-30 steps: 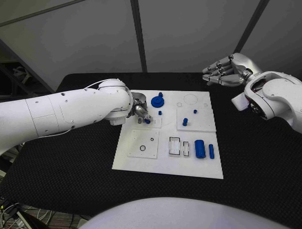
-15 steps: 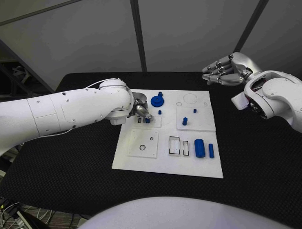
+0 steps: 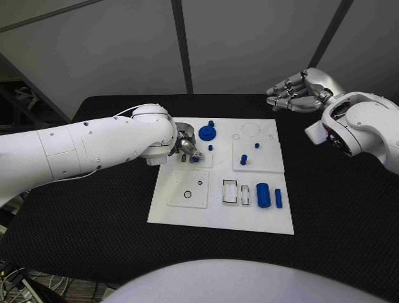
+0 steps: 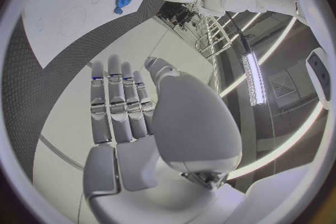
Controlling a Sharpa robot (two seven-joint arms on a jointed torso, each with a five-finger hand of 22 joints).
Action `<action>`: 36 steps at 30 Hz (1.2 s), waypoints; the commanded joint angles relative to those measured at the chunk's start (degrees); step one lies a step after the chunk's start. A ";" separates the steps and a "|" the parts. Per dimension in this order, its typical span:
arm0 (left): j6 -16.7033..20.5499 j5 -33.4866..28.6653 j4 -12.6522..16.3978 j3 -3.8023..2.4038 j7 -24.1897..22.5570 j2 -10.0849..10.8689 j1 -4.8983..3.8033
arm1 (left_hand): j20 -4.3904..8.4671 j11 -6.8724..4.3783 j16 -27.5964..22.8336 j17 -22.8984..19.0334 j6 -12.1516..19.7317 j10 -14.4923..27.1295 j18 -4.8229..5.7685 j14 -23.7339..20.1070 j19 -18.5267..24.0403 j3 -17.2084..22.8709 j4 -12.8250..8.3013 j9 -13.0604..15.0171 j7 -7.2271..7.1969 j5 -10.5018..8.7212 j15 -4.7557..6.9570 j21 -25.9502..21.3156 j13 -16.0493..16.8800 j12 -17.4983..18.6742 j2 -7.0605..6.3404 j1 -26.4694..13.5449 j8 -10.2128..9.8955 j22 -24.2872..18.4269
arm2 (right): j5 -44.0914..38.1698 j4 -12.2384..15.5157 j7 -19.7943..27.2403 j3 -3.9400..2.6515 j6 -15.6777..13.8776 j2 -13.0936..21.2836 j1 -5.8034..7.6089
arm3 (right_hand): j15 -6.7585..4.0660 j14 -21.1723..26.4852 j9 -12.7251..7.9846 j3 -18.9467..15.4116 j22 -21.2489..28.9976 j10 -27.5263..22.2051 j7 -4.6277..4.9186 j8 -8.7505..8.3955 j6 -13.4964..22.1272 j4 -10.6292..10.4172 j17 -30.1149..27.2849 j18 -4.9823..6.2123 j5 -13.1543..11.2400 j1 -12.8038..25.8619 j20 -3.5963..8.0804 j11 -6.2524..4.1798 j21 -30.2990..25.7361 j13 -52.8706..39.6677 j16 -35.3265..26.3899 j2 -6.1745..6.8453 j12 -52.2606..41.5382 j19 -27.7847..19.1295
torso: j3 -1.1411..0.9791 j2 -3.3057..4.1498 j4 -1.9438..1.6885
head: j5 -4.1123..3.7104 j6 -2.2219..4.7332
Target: Assemble the parts on the task board
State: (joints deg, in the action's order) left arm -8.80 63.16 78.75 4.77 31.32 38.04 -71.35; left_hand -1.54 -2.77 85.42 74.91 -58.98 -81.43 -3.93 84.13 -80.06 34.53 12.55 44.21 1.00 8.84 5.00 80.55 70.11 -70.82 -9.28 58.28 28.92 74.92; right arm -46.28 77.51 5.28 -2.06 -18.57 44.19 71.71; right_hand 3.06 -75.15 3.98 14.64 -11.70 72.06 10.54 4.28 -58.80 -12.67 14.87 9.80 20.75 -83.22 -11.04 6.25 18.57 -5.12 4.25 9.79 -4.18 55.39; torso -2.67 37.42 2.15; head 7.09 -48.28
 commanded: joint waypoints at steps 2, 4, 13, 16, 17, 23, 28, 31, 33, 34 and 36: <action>-1.17 -0.02 -0.17 0.02 0.02 -0.05 -0.04 | -0.06 0.03 0.29 10.42 -0.51 -0.47 0.63 4.50 -0.42 -0.80 0.13 0.15 -0.03 -0.29 0.39 0.34 0.16 -0.43 -0.14 -0.78 0.41 3.08 | -0.10 0.03 0.21 -0.04 0.34 0.00 0.13 | 0.36 -0.14 -0.08 -0.25 0.05 -0.08 0.14 -0.19 0.11 -0.11 0.06 0.68 0.37 0.42 -0.06 0.22 -0.25 0.09 -0.25 0.00 0.36 0.41 | 0.00 -0.02 0.03 | -0.04 -0.08; -1.34 0.18 -0.21 0.02 0.03 -0.05 -0.04 | -0.06 -0.01 0.29 10.42 -0.65 -0.51 0.64 4.50 -0.46 -1.18 0.26 0.21 -0.08 -0.31 0.42 0.37 0.20 -0.47 -0.15 -0.88 0.52 3.14 | -0.10 0.02 0.20 -0.04 0.35 0.01 0.13 | 0.36 -0.14 -0.08 -0.25 0.05 -0.08 0.14 -0.19 0.11 -0.11 0.06 0.68 0.37 0.42 -0.06 0.22 -0.25 0.09 -0.25 0.00 0.36 0.41 | 0.01 -0.02 0.00 | -0.08 -0.13; -1.35 0.45 -0.28 0.02 0.04 0.09 -0.05 | -0.05 -0.07 0.28 10.42 -0.79 -0.57 0.65 4.50 -0.51 -1.76 0.46 0.30 -0.16 -0.33 0.47 0.39 0.26 -0.53 -0.14 -1.01 0.66 3.21 | -0.10 -0.03 0.21 -0.04 0.36 -0.01 0.13 | 0.37 -0.14 -0.08 -0.29 0.09 -0.09 0.16 -0.19 0.13 -0.15 0.06 0.68 0.37 0.49 -0.07 0.23 -0.31 0.10 -0.27 0.01 0.36 0.43 | 0.03 -0.02 -0.02 | -0.13 -0.10; -1.23 0.49 -0.26 0.02 0.04 0.15 -0.05 | -0.05 -0.08 0.28 10.42 -0.80 -0.57 0.65 4.50 -0.50 -1.78 0.46 0.30 -0.17 -0.31 0.47 0.38 0.26 -0.53 -0.11 -0.98 0.67 3.20 | -0.10 -0.06 0.22 -0.04 0.36 -0.02 0.13 | 0.37 -0.14 -0.08 -0.29 0.09 -0.09 0.16 -0.19 0.13 -0.15 0.06 0.68 0.37 0.49 -0.07 0.23 -0.31 0.10 -0.27 0.01 0.36 0.43 | 0.04 -0.02 -0.01 | -0.14 -0.11; -1.18 0.50 -0.24 0.02 0.04 0.17 -0.05 | -0.05 -0.08 0.28 10.42 -0.80 -0.57 0.65 4.50 -0.50 -1.78 0.46 0.30 -0.17 -0.31 0.47 0.38 0.26 -0.53 -0.11 -0.98 0.67 3.20 | -0.10 -0.07 0.22 -0.04 0.36 -0.02 0.13 | 0.37 -0.14 -0.08 -0.29 0.09 -0.09 0.16 -0.19 0.13 -0.15 0.06 0.68 0.37 0.49 -0.07 0.23 -0.31 0.10 -0.27 0.01 0.36 0.43 | 0.04 -0.02 -0.01 | -0.14 -0.11; -0.94 0.72 -0.08 0.01 0.06 0.48 -0.10 | -0.05 -0.11 0.29 10.43 -0.83 -0.62 0.67 4.51 -0.55 -1.83 0.46 0.33 -0.20 -0.29 0.48 0.42 0.35 -0.61 -0.01 -0.92 0.70 3.26 | -0.10 -0.12 0.23 -0.04 0.38 -0.02 0.13 | 0.37 -0.14 -0.08 -0.29 0.09 -0.09 0.16 -0.19 0.13 -0.15 0.06 0.68 0.37 0.49 -0.07 0.23 -0.31 0.10 -0.27 0.01 0.36 0.43 | 0.01 -0.03 -0.04 | -0.09 -0.11; -0.83 0.87 0.00 0.01 0.09 0.72 -0.16 | -0.05 -0.11 0.29 10.43 -0.83 -0.62 0.67 4.51 -0.55 -1.83 0.46 0.33 -0.20 -0.29 0.48 0.42 0.35 -0.61 -0.01 -0.92 0.70 3.26 | -0.10 -0.14 0.24 -0.04 0.39 -0.02 0.13 | 0.37 -0.14 -0.08 -0.29 0.09 -0.09 0.16 -0.19 0.13 -0.15 0.06 0.68 0.37 0.49 -0.07 0.23 -0.31 0.10 -0.27 0.01 0.36 0.43 | 0.02 -0.05 -0.05 | -0.05 -0.06; -0.82 0.91 -0.01 0.01 0.10 0.79 -0.18 | -0.05 -0.11 0.29 10.43 -0.83 -0.62 0.67 4.51 -0.55 -1.83 0.46 0.33 -0.20 -0.29 0.48 0.42 0.35 -0.61 -0.01 -0.92 0.70 3.26 | -0.10 -0.15 0.24 -0.04 0.40 -0.03 0.13 | 0.37 -0.14 -0.08 -0.29 0.09 -0.09 0.16 -0.19 0.13 -0.15 0.06 0.68 0.37 0.49 -0.07 0.23 -0.31 0.10 -0.27 0.01 0.36 0.43 | 0.02 -0.03 -0.03 | -0.03 -0.09; -0.84 0.93 -0.02 0.01 0.10 0.81 -0.19 | -0.06 -0.14 0.29 10.43 -0.89 -0.67 0.69 4.51 -0.62 -1.91 0.48 0.36 -0.24 -0.26 0.51 0.48 0.43 -0.70 0.10 -0.88 0.76 3.35 | -0.10 -0.17 0.24 -0.04 0.41 -0.04 0.13 | 0.37 -0.14 -0.08 -0.29 0.09 -0.09 0.16 -0.19 0.13 -0.15 0.06 0.68 0.37 0.49 -0.07 0.23 -0.31 0.10 -0.27 0.01 0.36 0.43 | 0.01 -0.02 0.00 | 0.00 -0.11; -0.86 0.93 -0.03 0.01 0.10 0.82 -0.19 | -0.06 -0.14 0.29 10.43 -0.89 -0.67 0.69 4.51 -0.62 -1.91 0.48 0.36 -0.24 -0.26 0.51 0.48 0.43 -0.70 0.10 -0.88 0.76 3.35 | -0.10 -0.17 0.25 -0.04 0.42 -0.04 0.13 | 0.37 -0.14 -0.08 -0.29 0.09 -0.09 0.16 -0.19 0.13 -0.15 0.06 0.68 0.37 0.49 -0.07 0.23 -0.31 0.10 -0.27 0.01 0.36 0.43 | 0.01 -0.03 0.01 | 0.01 -0.11; -0.87 0.94 -0.05 0.01 0.11 0.81 -0.20 | -0.06 -0.14 0.29 10.43 -0.89 -0.67 0.69 4.51 -0.62 -1.91 0.48 0.36 -0.24 -0.26 0.51 0.48 0.43 -0.70 0.10 -0.88 0.76 3.35 | -0.10 -0.17 0.25 -0.04 0.43 -0.04 0.13 | 0.37 -0.14 -0.08 -0.29 0.09 -0.09 0.16 -0.19 0.13 -0.15 0.06 0.68 0.37 0.49 -0.07 0.23 -0.31 0.10 -0.27 0.01 0.36 0.43 | 0.01 -0.02 0.02 | 0.01 -0.09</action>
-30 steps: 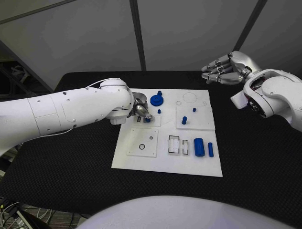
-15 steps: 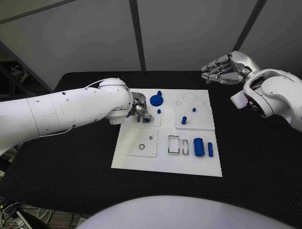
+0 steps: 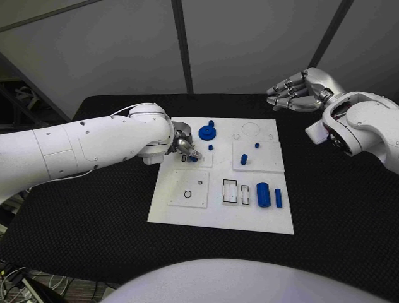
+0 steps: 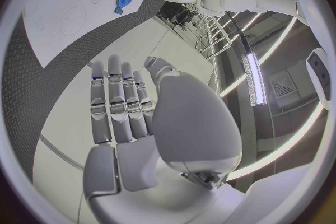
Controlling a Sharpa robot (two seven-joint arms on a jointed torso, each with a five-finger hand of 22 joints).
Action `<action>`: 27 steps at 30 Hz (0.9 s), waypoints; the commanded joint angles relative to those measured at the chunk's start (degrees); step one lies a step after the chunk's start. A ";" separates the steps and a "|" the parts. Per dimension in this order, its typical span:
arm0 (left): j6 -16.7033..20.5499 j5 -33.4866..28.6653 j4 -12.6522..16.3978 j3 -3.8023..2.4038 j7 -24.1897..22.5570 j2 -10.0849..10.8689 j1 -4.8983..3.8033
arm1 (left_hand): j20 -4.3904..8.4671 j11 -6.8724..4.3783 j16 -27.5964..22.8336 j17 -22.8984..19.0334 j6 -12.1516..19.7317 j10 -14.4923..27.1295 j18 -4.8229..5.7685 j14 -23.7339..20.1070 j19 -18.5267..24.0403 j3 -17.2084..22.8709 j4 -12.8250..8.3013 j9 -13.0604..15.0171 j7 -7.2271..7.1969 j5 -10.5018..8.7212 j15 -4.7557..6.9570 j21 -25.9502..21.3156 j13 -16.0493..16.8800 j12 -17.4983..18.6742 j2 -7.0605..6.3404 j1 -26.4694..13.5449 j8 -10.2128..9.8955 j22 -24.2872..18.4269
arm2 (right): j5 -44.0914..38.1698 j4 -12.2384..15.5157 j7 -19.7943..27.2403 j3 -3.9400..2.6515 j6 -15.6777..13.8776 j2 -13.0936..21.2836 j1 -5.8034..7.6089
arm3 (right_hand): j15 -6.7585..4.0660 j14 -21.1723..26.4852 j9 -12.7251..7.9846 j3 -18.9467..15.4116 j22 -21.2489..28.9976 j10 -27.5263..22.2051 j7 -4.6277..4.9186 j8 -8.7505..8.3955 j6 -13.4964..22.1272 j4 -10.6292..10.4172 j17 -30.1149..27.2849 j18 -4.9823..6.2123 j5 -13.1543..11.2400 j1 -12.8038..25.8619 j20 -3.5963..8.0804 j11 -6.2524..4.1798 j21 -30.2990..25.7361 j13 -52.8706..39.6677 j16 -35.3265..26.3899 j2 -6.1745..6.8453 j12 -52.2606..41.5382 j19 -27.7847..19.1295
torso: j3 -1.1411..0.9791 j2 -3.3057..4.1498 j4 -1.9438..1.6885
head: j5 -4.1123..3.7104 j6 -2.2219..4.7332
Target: Assemble the parts on the task board
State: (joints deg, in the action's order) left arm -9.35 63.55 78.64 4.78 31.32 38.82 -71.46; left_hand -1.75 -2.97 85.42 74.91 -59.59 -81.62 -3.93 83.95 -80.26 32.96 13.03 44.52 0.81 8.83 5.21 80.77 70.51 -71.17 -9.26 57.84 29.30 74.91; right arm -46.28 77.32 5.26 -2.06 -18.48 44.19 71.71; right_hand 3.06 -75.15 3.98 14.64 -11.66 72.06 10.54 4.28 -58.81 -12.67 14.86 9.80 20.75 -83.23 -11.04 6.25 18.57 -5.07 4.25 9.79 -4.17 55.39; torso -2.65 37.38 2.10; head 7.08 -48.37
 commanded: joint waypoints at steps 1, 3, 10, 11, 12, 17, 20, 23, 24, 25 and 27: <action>-0.32 0.56 0.04 -0.01 0.11 0.02 -0.10 | 0.15 0.06 0.28 10.43 -0.29 -0.48 0.69 4.68 -0.44 -0.36 0.01 0.06 -0.06 -0.26 0.31 0.28 0.04 -0.34 0.11 -0.43 0.39 3.39 | -0.10 0.01 0.26 -0.04 0.35 -0.04 0.13 | 0.37 -0.14 -0.08 -0.29 0.05 -0.09 0.16 -0.19 0.14 -0.15 0.07 0.68 0.37 0.50 -0.07 0.24 -0.31 0.06 -0.28 0.01 0.35 0.43 | -0.02 0.02 0.06 | 0.02 0.01; -0.31 0.56 -0.01 -0.01 0.11 -0.06 -0.10 | 0.15 0.05 0.28 10.43 -0.30 -0.48 0.70 4.68 -0.45 -0.37 0.01 0.06 -0.06 -0.26 0.31 0.29 0.03 -0.34 0.12 -0.43 0.39 3.40 | -0.10 0.00 0.26 -0.04 0.36 -0.05 0.13 | 0.37 -0.14 -0.08 -0.29 0.05 -0.09 0.16 -0.19 0.14 -0.15 0.07 0.68 0.37 0.50 -0.07 0.24 -0.31 0.06 -0.28 0.01 0.35 0.43 | -0.01 0.04 0.06 | 0.01 0.04; -0.27 0.56 -0.14 -0.01 0.11 -0.28 -0.12 | 0.15 0.05 0.29 10.43 -0.31 -0.48 0.70 4.68 -0.45 -0.42 0.04 0.07 -0.07 -0.26 0.32 0.28 0.00 -0.31 0.14 -0.44 0.41 3.40 | -0.10 -0.04 0.26 -0.04 0.43 -0.08 0.13 | 0.38 -0.14 -0.07 -0.33 0.14 -0.10 0.16 -0.18 0.14 -0.21 0.07 0.68 0.37 0.60 -0.10 0.24 -0.43 0.09 -0.30 -0.01 0.33 0.48 | -0.02 0.05 0.05 | -0.06 -0.01; -0.26 0.56 -0.17 -0.01 0.12 -0.31 -0.12 | 0.14 0.05 0.29 10.43 -0.32 -0.48 0.70 4.68 -0.46 -0.49 0.08 0.08 -0.07 -0.27 0.33 0.29 0.00 -0.31 0.14 -0.47 0.42 3.42 | -0.10 -0.03 0.26 -0.04 0.44 -0.07 0.13 | 0.38 -0.14 -0.07 -0.33 0.14 -0.10 0.16 -0.18 0.14 -0.21 0.07 0.68 0.37 0.60 -0.10 0.24 -0.43 0.09 -0.30 -0.01 0.33 0.48 | -0.03 0.05 0.05 | -0.06 -0.01; -0.26 0.56 -0.19 -0.01 0.12 -0.33 -0.12 | 0.14 0.05 0.29 10.43 -0.32 -0.48 0.70 4.68 -0.46 -0.50 0.08 0.08 -0.07 -0.27 0.33 0.29 -0.01 -0.31 0.14 -0.47 0.43 3.42 | -0.10 -0.03 0.25 -0.04 0.45 -0.07 0.13 | 0.38 -0.14 -0.07 -0.33 0.14 -0.10 0.16 -0.18 0.14 -0.21 0.07 0.68 0.37 0.60 -0.10 0.24 -0.43 0.09 -0.30 -0.01 0.33 0.48 | -0.03 0.06 0.04 | -0.06 -0.03; -0.20 0.56 -0.33 -0.01 0.12 -0.50 -0.13 | 0.14 0.04 0.28 10.43 -0.33 -0.48 0.70 4.68 -0.46 -0.61 0.14 0.10 -0.07 -0.28 0.34 0.28 -0.05 -0.26 0.15 -0.51 0.44 3.42 | -0.10 -0.02 0.23 -0.04 0.50 -0.09 0.13 | 0.38 -0.14 -0.07 -0.33 0.14 -0.10 0.16 -0.18 0.14 -0.21 0.07 0.68 0.37 0.60 -0.10 0.24 -0.43 0.09 -0.30 -0.01 0.33 0.48 | -0.04 0.04 0.04 | -0.11 -0.02; -0.14 0.56 -0.42 -0.01 0.12 -0.59 -0.13 | 0.14 0.04 0.28 10.43 -0.34 -0.49 0.69 4.68 -0.45 -0.69 0.20 0.11 -0.07 -0.29 0.34 0.27 -0.02 -0.29 0.16 -0.56 0.45 3.41 | -0.10 -0.01 0.23 -0.04 0.51 -0.08 0.13 | 0.38 -0.14 -0.07 -0.33 0.14 -0.10 0.16 -0.18 0.14 -0.21 0.07 0.68 0.37 0.60 -0.10 0.24 -0.43 0.09 -0.30 -0.01 0.33 0.48 | -0.02 0.04 0.04 | -0.13 -0.02; -0.16 0.56 -0.52 -0.01 0.13 -0.65 -0.13 | 0.14 0.04 0.28 10.43 -0.34 -0.49 0.69 4.68 -0.45 -0.69 0.20 0.11 -0.07 -0.29 0.34 0.27 -0.02 -0.29 0.16 -0.56 0.45 3.41 | -0.10 -0.01 0.22 -0.04 0.52 -0.07 0.13 | 0.39 -0.15 -0.06 -0.38 0.19 -0.10 0.17 -0.16 0.14 -0.27 0.07 0.68 0.36 0.70 -0.11 0.25 -0.50 0.10 -0.31 -0.01 0.32 0.52 | -0.02 0.03 0.06 | -0.12 -0.03; -0.19 0.56 -0.54 -0.01 0.13 -0.66 -0.13 | 0.14 0.04 0.28 10.43 -0.34 -0.49 0.69 4.68 -0.45 -0.69 0.20 0.11 -0.07 -0.29 0.34 0.27 -0.02 -0.29 0.16 -0.56 0.45 3.41 | -0.10 -0.01 0.22 -0.04 0.53 -0.06 0.13 | 0.39 -0.15 -0.06 -0.38 0.19 -0.10 0.17 -0.16 0.14 -0.27 0.07 0.68 0.36 0.70 -0.11 0.25 -0.50 0.10 -0.31 -0.01 0.32 0.52 | -0.03 0.02 0.06 | -0.12 -0.04; -0.22 0.56 -0.56 -0.01 0.13 -0.67 -0.13 | 0.14 0.04 0.28 10.43 -0.34 -0.49 0.69 4.68 -0.45 -0.69 0.20 0.11 -0.07 -0.29 0.34 0.27 -0.02 -0.29 0.16 -0.56 0.45 3.41 | -0.10 -0.01 0.22 -0.04 0.53 -0.06 0.13 | 0.39 -0.15 -0.06 -0.38 0.19 -0.10 0.17 -0.16 0.14 -0.27 0.07 0.68 0.36 0.70 -0.11 0.25 -0.50 0.10 -0.31 -0.01 0.32 0.52 | -0.03 0.02 0.06 | -0.12 -0.04; -0.33 0.56 -0.59 -0.01 0.13 -0.68 -0.13 | 0.14 0.04 0.28 10.43 -0.34 -0.49 0.69 4.68 -0.45 -0.69 0.20 0.11 -0.07 -0.29 0.34 0.27 -0.02 -0.29 0.16 -0.56 0.45 3.41 | -0.10 -0.02 0.21 -0.04 0.55 -0.05 0.13 | 0.39 -0.15 -0.06 -0.38 0.19 -0.10 0.17 -0.16 0.14 -0.27 0.07 0.68 0.36 0.70 -0.11 0.25 -0.50 0.10 -0.31 -0.01 0.32 0.52 | -0.04 0.02 0.05 | -0.15 -0.06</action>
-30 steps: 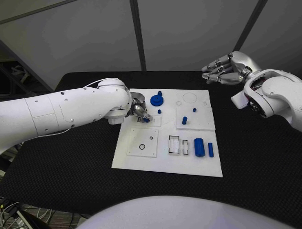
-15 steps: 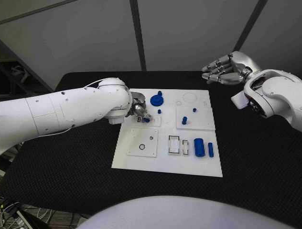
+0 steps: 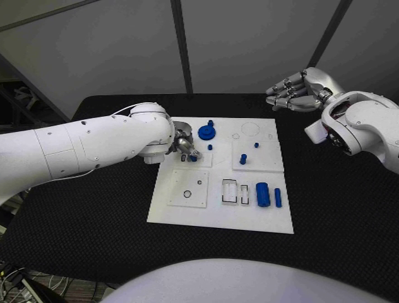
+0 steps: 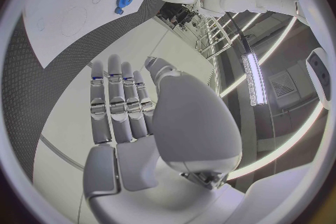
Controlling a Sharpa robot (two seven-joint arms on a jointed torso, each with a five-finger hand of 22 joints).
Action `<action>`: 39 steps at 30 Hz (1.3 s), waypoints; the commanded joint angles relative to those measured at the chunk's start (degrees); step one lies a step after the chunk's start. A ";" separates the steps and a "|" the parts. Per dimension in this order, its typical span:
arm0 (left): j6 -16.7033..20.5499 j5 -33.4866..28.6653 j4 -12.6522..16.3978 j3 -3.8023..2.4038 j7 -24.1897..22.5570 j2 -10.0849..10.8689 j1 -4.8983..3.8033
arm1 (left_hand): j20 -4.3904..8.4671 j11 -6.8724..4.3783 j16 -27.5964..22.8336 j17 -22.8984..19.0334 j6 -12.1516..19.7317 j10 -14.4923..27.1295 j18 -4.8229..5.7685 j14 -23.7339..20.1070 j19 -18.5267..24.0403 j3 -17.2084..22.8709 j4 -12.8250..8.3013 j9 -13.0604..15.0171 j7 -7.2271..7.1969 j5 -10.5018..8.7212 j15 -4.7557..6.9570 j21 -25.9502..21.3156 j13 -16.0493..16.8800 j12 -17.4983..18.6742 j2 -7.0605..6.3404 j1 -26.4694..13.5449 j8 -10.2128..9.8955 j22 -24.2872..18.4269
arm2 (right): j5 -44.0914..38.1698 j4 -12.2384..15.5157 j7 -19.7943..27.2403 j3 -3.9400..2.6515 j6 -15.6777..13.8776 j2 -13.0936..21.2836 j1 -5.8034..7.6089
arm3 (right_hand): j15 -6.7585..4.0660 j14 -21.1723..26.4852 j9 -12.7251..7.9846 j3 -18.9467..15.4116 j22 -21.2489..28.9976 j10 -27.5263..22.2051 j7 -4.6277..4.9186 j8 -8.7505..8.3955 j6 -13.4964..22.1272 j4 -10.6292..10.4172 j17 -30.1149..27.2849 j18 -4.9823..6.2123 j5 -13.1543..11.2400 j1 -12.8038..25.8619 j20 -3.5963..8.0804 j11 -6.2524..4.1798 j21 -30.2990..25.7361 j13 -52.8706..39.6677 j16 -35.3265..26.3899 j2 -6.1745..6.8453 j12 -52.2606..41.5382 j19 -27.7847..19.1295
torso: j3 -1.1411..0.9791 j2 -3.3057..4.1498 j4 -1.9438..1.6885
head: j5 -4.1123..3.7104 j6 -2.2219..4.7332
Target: Assemble the parts on the task board
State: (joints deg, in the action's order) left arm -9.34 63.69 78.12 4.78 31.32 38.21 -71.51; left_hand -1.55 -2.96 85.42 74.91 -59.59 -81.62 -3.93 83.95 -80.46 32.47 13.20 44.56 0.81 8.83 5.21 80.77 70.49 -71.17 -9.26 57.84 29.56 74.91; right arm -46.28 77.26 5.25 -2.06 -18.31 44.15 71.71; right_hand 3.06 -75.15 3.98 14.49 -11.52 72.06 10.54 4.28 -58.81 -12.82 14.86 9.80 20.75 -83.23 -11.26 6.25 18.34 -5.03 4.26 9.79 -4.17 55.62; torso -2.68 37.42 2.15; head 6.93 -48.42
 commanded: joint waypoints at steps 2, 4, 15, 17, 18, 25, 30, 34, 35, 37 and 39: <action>-0.51 0.42 -0.10 -0.01 0.14 -0.06 -0.08 | -0.07 0.04 0.29 10.43 -0.34 -0.50 0.70 4.69 -0.27 -0.28 0.08 0.07 -0.08 -0.29 0.35 0.29 -0.01 -0.29 0.19 -0.58 0.21 3.43 | -0.09 0.03 0.21 -0.04 0.41 -0.01 0.13 | 0.39 -0.15 -0.06 -0.23 0.05 -0.10 0.17 -0.16 0.14 -0.12 0.08 0.68 0.36 0.70 0.11 0.25 -0.27 0.05 -0.31 -0.01 0.32 0.29 | 0.00 -0.03 -0.02 | -0.03 -0.01; -0.74 0.42 -0.11 -0.01 0.15 -0.05 -0.08 | -0.07 0.03 0.28 10.43 -0.33 -0.50 0.70 4.69 -0.25 -0.38 0.10 0.08 -0.08 -0.30 0.35 0.27 -0.02 -0.27 0.16 -0.59 0.21 3.42 | -0.09 0.02 0.20 -0.04 0.46 -0.02 0.13 | 0.39 -0.15 -0.06 -0.23 0.05 -0.10 0.17 -0.16 0.14 -0.12 0.08 0.68 0.36 0.70 0.11 0.25 -0.27 0.05 -0.31 -0.01 0.32 0.29 | 0.03 -0.01 -0.03 | -0.02 -0.01; -1.43 0.42 -0.19 0.00 0.21 0.01 -0.09 | -0.06 0.07 0.26 10.42 -0.26 -0.47 0.68 4.69 -0.25 -3.52 1.38 0.23 -0.02 -0.49 0.32 0.17 -0.06 -0.17 -0.03 -1.21 0.34 3.49 | -0.09 0.02 0.15 -0.04 0.64 -0.03 0.13 | 0.40 -0.16 -0.05 -0.27 0.10 -0.09 0.16 -0.15 0.13 -0.17 0.08 0.68 0.35 0.79 0.10 0.25 -0.34 0.06 -0.32 -0.02 0.30 0.33 | 0.03 0.01 0.00 | -0.02 -0.09; -1.41 0.42 -0.22 0.00 0.21 0.02 -0.09 | -0.07 0.08 0.27 10.44 -0.27 -0.48 0.68 4.69 -0.23 -4.25 1.75 0.25 -0.01 -0.50 0.32 0.13 -0.04 -0.17 0.04 -1.35 0.36 3.50 | -0.09 0.03 0.15 -0.04 0.64 -0.02 0.13 | 0.40 -0.16 -0.05 -0.27 0.10 -0.09 0.16 -0.15 0.13 -0.17 0.08 0.68 0.35 0.79 0.10 0.25 -0.34 0.06 -0.32 -0.02 0.30 0.33 | 0.03 -0.01 0.00 | -0.03 -0.13; -1.40 0.42 -0.23 0.00 0.21 0.03 -0.09 | -0.07 0.09 0.26 10.43 -0.28 -0.49 0.68 4.69 -0.25 -4.67 1.95 0.25 -0.01 -0.50 0.31 0.14 -0.02 -0.19 0.09 -1.41 0.37 3.53 | -0.09 0.03 0.15 -0.04 0.64 -0.01 0.13 | 0.40 -0.16 -0.05 -0.27 0.10 -0.09 0.16 -0.15 0.13 -0.17 0.08 0.68 0.35 0.79 0.10 0.25 -0.34 0.06 -0.32 -0.02 0.30 0.33 | 0.03 0.00 0.00 | -0.03 -0.12; -1.30 0.42 -0.23 0.00 0.21 0.07 -0.10 | -0.07 0.10 0.25 10.43 -0.30 -0.50 0.68 4.69 -0.25 -6.25 2.62 0.27 0.01 -0.51 0.30 0.08 0.00 -0.18 0.30 -1.52 0.39 3.57 | -0.09 0.01 0.16 -0.04 0.62 0.02 0.13 | 0.40 -0.16 -0.05 -0.27 0.10 -0.09 0.16 -0.15 0.13 -0.17 0.08 0.68 0.35 0.79 0.10 0.25 -0.34 0.06 -0.32 -0.02 0.30 0.33 | 0.02 -0.04 -0.02 | -0.04 -0.23; -1.23 0.96 -0.26 0.00 0.20 0.14 -0.10 | -0.08 0.11 0.26 10.44 -0.29 -0.49 0.68 4.69 -0.28 -7.38 3.02 0.27 0.01 -0.54 0.30 0.07 -0.03 -0.13 0.40 -1.57 0.38 3.64 | -0.09 0.01 0.18 -0.04 0.59 0.06 0.13 | 0.40 -0.16 -0.05 -0.32 0.14 -0.09 0.16 -0.15 0.14 -0.22 0.08 0.68 0.35 0.87 0.09 0.26 -0.40 0.07 -0.33 0.00 0.29 0.36 | 0.03 -0.02 0.01 | -0.03 -0.21; -1.23 1.13 -0.33 0.00 0.20 0.20 -0.10 | -0.08 0.10 0.25 10.44 -0.30 -0.52 0.70 4.69 -0.32 -8.12 3.22 0.27 0.00 -0.55 0.30 0.09 0.03 -0.18 0.54 -1.67 0.38 3.71 | -0.09 0.00 0.19 -0.04 0.59 0.07 0.13 | 0.40 -0.16 -0.05 -0.32 0.14 -0.09 0.16 -0.15 0.14 -0.22 0.08 0.68 0.35 0.87 0.09 0.26 -0.40 0.07 -0.33 0.00 0.29 0.36 | 0.02 -0.01 0.02 | -0.03 -0.21; -1.23 1.16 -0.34 0.00 0.20 0.22 -0.10 | -0.09 0.10 0.26 10.45 -0.31 -0.53 0.70 4.70 -0.33 -8.24 3.24 0.27 0.00 -0.55 0.30 0.10 0.06 -0.21 0.59 -1.68 0.38 3.73 | -0.09 -0.01 0.19 -0.04 0.60 0.07 0.13 | 0.40 -0.16 -0.05 -0.32 0.14 -0.09 0.16 -0.15 0.14 -0.22 0.08 0.68 0.35 0.87 0.09 0.26 -0.40 0.07 -0.33 0.00 0.29 0.36 | 0.02 -0.01 0.01 | -0.03 -0.23; -1.22 1.23 -0.33 0.00 0.20 0.26 -0.10 | -0.09 0.10 0.27 10.46 -0.32 -0.53 0.71 4.70 -0.36 -8.38 3.27 0.27 -0.01 -0.55 0.31 0.12 0.04 -0.19 0.63 -1.70 0.39 3.77 | -0.09 -0.02 0.19 -0.04 0.61 0.07 0.13 | 0.40 -0.16 -0.05 -0.32 0.14 -0.09 0.16 -0.15 0.14 -0.22 0.08 0.68 0.35 0.87 0.09 0.26 -0.40 0.07 -0.33 0.00 0.29 0.36 | 0.03 0.00 -0.01 | -0.04 -0.25; -1.22 1.27 -0.29 0.00 0.19 0.31 -0.10 | -0.09 0.10 0.26 10.45 -0.33 -0.53 0.71 4.70 -0.36 -8.41 3.27 0.27 -0.01 -0.55 0.31 0.12 0.04 -0.19 0.64 -1.70 0.39 3.77 | -0.09 -0.03 0.19 -0.04 0.62 0.06 0.13 | 0.40 -0.16 -0.05 -0.32 0.14 -0.09 0.16 -0.15 0.14 -0.22 0.08 0.68 0.35 0.87 0.09 0.26 -0.40 0.07 -0.33 0.00 0.29 0.36 | 0.05 -0.01 -0.04 | -0.03 -0.20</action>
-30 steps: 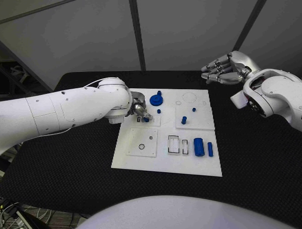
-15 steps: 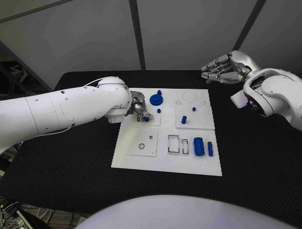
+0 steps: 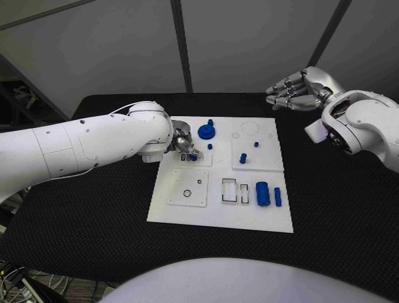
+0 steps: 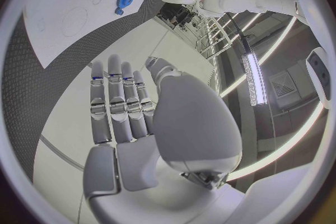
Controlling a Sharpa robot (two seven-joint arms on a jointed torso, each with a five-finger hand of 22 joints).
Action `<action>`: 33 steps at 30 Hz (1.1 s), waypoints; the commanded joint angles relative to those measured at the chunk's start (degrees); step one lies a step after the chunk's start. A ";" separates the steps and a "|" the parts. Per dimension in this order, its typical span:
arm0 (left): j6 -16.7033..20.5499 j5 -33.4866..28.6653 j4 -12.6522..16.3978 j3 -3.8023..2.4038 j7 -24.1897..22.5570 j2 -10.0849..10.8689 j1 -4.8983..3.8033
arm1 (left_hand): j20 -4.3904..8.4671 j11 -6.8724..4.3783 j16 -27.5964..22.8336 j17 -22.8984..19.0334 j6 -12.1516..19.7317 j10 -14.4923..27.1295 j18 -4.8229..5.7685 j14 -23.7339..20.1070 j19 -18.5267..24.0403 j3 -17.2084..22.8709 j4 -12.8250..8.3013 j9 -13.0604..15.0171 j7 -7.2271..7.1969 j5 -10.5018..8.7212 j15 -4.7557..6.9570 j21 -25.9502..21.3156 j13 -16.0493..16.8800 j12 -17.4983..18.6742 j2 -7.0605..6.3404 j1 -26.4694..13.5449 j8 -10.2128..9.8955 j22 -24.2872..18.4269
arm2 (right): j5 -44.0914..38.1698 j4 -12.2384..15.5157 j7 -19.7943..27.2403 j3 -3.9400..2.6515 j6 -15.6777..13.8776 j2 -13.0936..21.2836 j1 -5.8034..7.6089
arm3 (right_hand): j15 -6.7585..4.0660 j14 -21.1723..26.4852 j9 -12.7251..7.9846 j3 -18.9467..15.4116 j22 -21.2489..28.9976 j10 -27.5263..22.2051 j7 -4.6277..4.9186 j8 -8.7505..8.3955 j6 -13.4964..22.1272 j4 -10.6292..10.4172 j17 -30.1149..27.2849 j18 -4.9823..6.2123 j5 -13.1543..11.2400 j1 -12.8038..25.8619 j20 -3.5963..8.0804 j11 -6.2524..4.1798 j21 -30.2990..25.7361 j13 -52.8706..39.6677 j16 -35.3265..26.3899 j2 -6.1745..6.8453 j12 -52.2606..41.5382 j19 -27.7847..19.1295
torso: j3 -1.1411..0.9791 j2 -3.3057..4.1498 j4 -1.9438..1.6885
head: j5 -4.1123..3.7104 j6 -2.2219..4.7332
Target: Assemble the parts on the task board
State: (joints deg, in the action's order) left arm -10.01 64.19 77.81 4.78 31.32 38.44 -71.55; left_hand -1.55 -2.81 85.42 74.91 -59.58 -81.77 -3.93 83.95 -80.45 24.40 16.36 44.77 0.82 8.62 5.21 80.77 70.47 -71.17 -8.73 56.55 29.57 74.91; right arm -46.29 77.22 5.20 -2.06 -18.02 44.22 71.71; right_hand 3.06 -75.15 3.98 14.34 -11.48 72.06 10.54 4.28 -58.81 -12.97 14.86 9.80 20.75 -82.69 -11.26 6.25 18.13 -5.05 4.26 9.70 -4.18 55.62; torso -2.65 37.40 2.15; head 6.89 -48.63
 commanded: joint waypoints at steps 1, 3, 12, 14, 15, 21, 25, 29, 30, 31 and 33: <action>-0.55 0.79 0.06 -0.01 0.19 0.11 -0.06 | -0.09 -0.06 0.25 10.44 -0.34 -0.40 0.71 4.70 -0.37 -0.51 0.13 0.06 -0.02 -0.34 0.31 0.12 0.09 -0.22 0.14 -0.43 0.39 3.78 | -0.09 0.00 0.25 -0.04 0.34 -0.01 0.13 | 0.40 -0.16 -0.05 -0.16 0.10 -0.09 0.16 -0.15 0.14 -0.07 0.08 0.68 0.35 0.33 0.08 0.26 -0.19 0.09 -0.33 0.08 0.29 0.36 | 0.03 0.02 -0.04 | 0.01 0.01; -0.58 0.81 0.11 -0.01 0.19 0.16 -0.06 | -0.09 -0.06 0.25 10.44 -0.34 -0.40 0.71 4.70 -0.37 -0.51 0.13 0.06 -0.02 -0.34 0.31 0.12 0.09 -0.22 0.14 -0.43 0.39 3.78 | -0.09 0.00 0.25 -0.04 0.35 -0.02 0.13 | 0.40 -0.16 -0.05 -0.16 0.10 -0.09 0.16 -0.15 0.14 -0.07 0.08 0.68 0.35 0.33 0.08 0.26 -0.19 0.09 -0.33 0.08 0.29 0.36 | 0.05 0.01 -0.04 | 0.00 0.00; -0.56 0.84 0.29 -0.01 0.18 0.26 -0.06 | -0.09 -0.05 0.26 10.45 -0.35 -0.41 0.72 4.70 -0.39 -0.60 0.13 0.06 -0.03 -0.34 0.31 0.14 0.11 -0.24 0.17 -0.44 0.40 3.81 | -0.09 -0.02 0.26 -0.04 0.41 -0.05 0.13 | 0.40 -0.16 -0.05 -0.16 0.10 -0.09 0.16 -0.15 0.14 -0.07 0.08 0.68 0.35 0.33 0.08 0.26 -0.19 0.09 -0.33 0.08 0.29 0.36 | 0.01 0.01 0.00 | 0.03 -0.06; -0.54 0.84 0.29 -0.02 0.18 0.20 -0.06 | -0.09 -0.06 0.26 10.45 -0.36 -0.41 0.72 4.70 -0.41 -0.69 0.14 0.07 -0.03 -0.34 0.31 0.15 0.11 -0.24 0.20 -0.44 0.41 3.82 | -0.09 -0.04 0.27 -0.04 0.42 -0.07 0.13 | 0.40 -0.16 -0.05 -0.16 0.10 -0.09 0.16 -0.15 0.14 -0.07 0.08 0.68 0.35 0.33 0.08 0.26 -0.19 0.09 -0.33 0.08 0.29 0.36 | 0.00 0.02 0.00 | 0.01 -0.08; -0.52 0.84 0.29 -0.02 0.18 0.17 -0.06 | -0.09 -0.06 0.26 10.45 -0.36 -0.41 0.72 4.70 -0.41 -0.69 0.14 0.07 -0.03 -0.34 0.31 0.15 0.11 -0.24 0.20 -0.44 0.41 3.82 | -0.09 -0.04 0.27 -0.03 0.43 -0.09 0.13 | 0.40 -0.16 -0.05 -0.16 0.10 -0.09 0.16 -0.15 0.14 -0.07 0.08 0.68 0.35 0.33 0.08 0.26 -0.19 0.09 -0.33 0.08 0.29 0.36 | -0.01 0.01 0.01 | 0.01 -0.10; -0.57 0.84 0.36 -0.02 0.18 0.05 -0.07 | -0.09 -0.07 0.26 10.46 -0.37 -0.43 0.72 4.70 -0.43 -1.06 0.18 0.07 -0.04 -0.35 0.32 0.16 0.13 -0.26 0.28 -0.51 0.41 3.86 | -0.09 -0.06 0.26 -0.03 0.46 -0.09 0.13 | 0.40 -0.16 -0.04 -0.23 0.17 -0.10 0.16 -0.13 0.14 -0.15 0.09 0.68 0.35 0.46 0.06 0.26 -0.29 0.11 -0.35 0.08 0.28 0.41 | -0.02 0.02 0.05 | -0.02 -0.13; -0.67 0.84 0.42 -0.02 0.18 0.05 -0.07 | -0.09 -0.08 0.25 10.45 -0.37 -0.45 0.73 4.70 -0.46 -1.56 0.19 0.07 -0.04 -0.36 0.32 0.17 0.15 -0.27 0.33 -0.58 0.42 3.91 | -0.09 -0.05 0.23 -0.03 0.49 -0.06 0.13 | 0.40 -0.16 -0.04 -0.23 0.17 -0.10 0.16 -0.13 0.14 -0.15 0.09 0.68 0.35 0.46 0.06 0.26 -0.29 0.11 -0.35 0.08 0.28 0.41 | -0.03 0.02 0.04 | -0.07 -0.16; -0.78 0.84 0.60 -0.02 0.17 0.09 -0.07 | -0.09 -0.08 0.26 10.46 -0.37 -0.44 0.73 4.70 -0.45 -1.79 0.20 0.07 -0.05 -0.37 0.32 0.15 0.14 -0.26 0.35 -0.61 0.42 3.90 | -0.09 -0.07 0.23 -0.03 0.52 -0.05 0.13 | 0.40 -0.16 -0.04 -0.23 0.17 -0.10 0.16 -0.13 0.14 -0.15 0.09 0.68 0.35 0.46 0.06 0.26 -0.29 0.11 -0.35 0.08 0.28 0.41 | 0.00 -0.03 0.00 | -0.10 -0.22; -0.82 0.84 0.65 -0.02 0.17 0.10 -0.07 | -0.09 -0.08 0.26 10.46 -0.37 -0.44 0.73 4.70 -0.45 -1.79 0.20 0.07 -0.05 -0.37 0.32 0.15 0.14 -0.26 0.35 -0.61 0.42 3.90 | -0.09 -0.07 0.23 -0.03 0.53 -0.05 0.13 | 0.40 -0.16 -0.04 -0.23 0.17 -0.10 0.16 -0.13 0.14 -0.15 0.09 0.68 0.35 0.46 0.06 0.26 -0.29 0.11 -0.35 0.08 0.28 0.41 | 0.01 -0.03 -0.02 | -0.10 -0.23; -0.86 0.84 0.69 -0.02 0.17 0.10 -0.07 | -0.09 -0.08 0.26 10.46 -0.38 -0.46 0.73 4.70 -0.46 -1.98 0.21 0.07 -0.06 -0.37 0.33 0.15 0.16 -0.28 0.38 -0.63 0.41 3.92 | -0.09 -0.07 0.23 -0.03 0.54 -0.05 0.13 | 0.40 -0.16 -0.04 -0.23 0.17 -0.10 0.16 -0.13 0.14 -0.15 0.09 0.68 0.35 0.46 0.06 0.26 -0.29 0.11 -0.35 0.08 0.28 0.41 | 0.01 -0.03 -0.04 | -0.10 -0.24; -0.91 0.84 0.77 -0.02 0.17 0.11 -0.07 | -0.09 -0.08 0.26 10.46 -0.38 -0.46 0.73 4.70 -0.46 -2.03 0.21 0.07 -0.06 -0.37 0.33 0.15 0.17 -0.29 0.39 -0.64 0.41 3.92 | -0.09 -0.07 0.23 -0.03 0.55 -0.06 0.13 | 0.40 -0.16 -0.04 -0.23 0.17 -0.10 0.16 -0.13 0.14 -0.15 0.09 0.68 0.35 0.46 0.06 0.26 -0.29 0.11 -0.35 0.08 0.28 0.41 | 0.00 -0.03 -0.05 | -0.11 -0.25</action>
State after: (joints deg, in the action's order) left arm -10.16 64.65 78.41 4.77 31.32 38.57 -71.55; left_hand -1.55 -2.82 85.42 74.91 -59.58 -81.76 -3.93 83.95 -80.45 22.60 16.58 44.75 0.82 8.62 5.21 80.77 70.57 -71.17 -8.43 56.25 29.79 74.91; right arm -46.29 77.12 5.20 -2.06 -17.86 44.18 71.71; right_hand 3.06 -75.15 3.98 14.34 -11.36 72.06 10.54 4.28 -58.80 -12.97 14.86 9.80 20.75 -82.70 -11.26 6.25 18.13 -5.00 4.26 9.71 -4.18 55.62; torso -2.66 37.41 2.16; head 6.78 -48.86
